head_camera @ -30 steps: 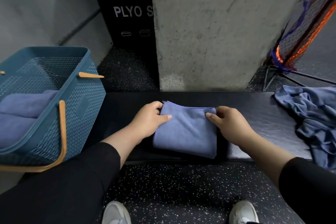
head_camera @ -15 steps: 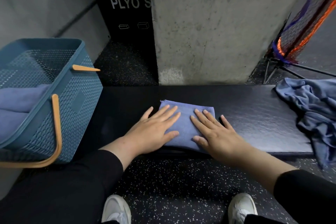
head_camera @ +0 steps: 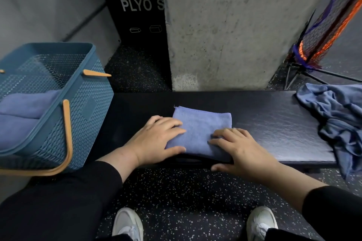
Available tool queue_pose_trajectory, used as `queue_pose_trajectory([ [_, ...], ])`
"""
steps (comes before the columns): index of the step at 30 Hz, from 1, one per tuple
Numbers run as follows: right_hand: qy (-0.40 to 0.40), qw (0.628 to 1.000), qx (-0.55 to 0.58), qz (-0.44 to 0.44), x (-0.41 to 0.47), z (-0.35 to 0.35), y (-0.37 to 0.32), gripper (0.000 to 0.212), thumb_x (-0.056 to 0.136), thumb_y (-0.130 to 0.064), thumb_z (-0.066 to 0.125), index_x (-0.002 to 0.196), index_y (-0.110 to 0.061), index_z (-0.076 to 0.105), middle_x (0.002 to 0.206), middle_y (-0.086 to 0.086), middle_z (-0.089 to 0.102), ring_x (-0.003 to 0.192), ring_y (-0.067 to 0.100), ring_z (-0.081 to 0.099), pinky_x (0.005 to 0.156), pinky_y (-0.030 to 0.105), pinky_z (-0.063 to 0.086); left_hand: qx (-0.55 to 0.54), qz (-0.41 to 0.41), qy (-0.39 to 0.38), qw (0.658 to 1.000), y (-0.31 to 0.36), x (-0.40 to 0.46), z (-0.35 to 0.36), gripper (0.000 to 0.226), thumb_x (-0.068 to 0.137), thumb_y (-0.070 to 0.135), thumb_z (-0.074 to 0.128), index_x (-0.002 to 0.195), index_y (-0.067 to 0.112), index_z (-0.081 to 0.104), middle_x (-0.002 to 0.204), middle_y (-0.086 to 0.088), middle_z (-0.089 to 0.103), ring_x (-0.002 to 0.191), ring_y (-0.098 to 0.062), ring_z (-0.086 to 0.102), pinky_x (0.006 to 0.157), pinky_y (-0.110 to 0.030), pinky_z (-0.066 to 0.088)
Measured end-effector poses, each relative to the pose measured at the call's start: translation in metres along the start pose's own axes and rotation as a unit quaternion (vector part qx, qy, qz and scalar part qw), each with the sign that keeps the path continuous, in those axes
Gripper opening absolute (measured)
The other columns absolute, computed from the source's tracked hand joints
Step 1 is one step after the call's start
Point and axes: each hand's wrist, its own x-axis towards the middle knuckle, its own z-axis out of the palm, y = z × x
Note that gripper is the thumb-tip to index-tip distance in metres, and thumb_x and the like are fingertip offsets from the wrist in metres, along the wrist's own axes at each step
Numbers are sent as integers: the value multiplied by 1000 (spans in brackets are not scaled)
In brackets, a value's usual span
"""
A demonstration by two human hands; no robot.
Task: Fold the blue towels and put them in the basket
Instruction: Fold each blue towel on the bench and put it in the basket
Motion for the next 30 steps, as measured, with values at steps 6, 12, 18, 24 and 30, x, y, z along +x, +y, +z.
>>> queue_pose_trajectory([
  [6, 48, 997, 29, 56, 10, -2, -3, 26, 95, -44, 43, 105, -26, 58, 107, -17, 60, 101, 8, 58, 96, 35, 41, 0, -7, -27, 1000, 7, -1, 0, 77, 84, 82, 36, 142, 33, 49, 149, 14, 40, 142, -6, 30, 122, -33, 10],
  [12, -2, 997, 52, 65, 9, -15, 0, 43, 87, -67, 46, 114, -34, 49, 109, -22, 59, 103, 0, 54, 95, 32, 39, -104, -78, 43, 991, 17, 4, -10, 13, 93, 37, 55, 103, 30, 59, 97, 18, 62, 92, -3, 51, 103, -31, 34],
  [18, 21, 980, 152, 129, 15, -30, -4, 25, 90, -44, 62, 111, -36, 51, 95, -16, 65, 85, 5, 60, 76, 24, 46, -246, -165, -19, 955, 15, 10, -29, 10, 89, 45, 65, 91, 36, 62, 82, 14, 68, 80, -5, 62, 75, -31, 52],
  [24, 60, 962, 198, 181, 34, -34, 5, 26, 90, -38, 67, 106, -39, 46, 100, -16, 58, 85, 1, 56, 74, 23, 45, -303, -217, 39, 927, 7, 21, -26, 16, 85, 42, 70, 98, 39, 60, 86, 9, 69, 83, -11, 65, 83, -44, 54],
  [30, -32, 989, 77, 123, 56, -17, 17, 40, 98, -38, 53, 138, -33, 50, 140, -10, 52, 126, 18, 50, 101, 41, 43, -125, -157, -24, 979, 8, 29, -18, 48, 103, 35, 51, 150, 35, 43, 152, 15, 44, 139, -8, 37, 115, -29, 25],
])
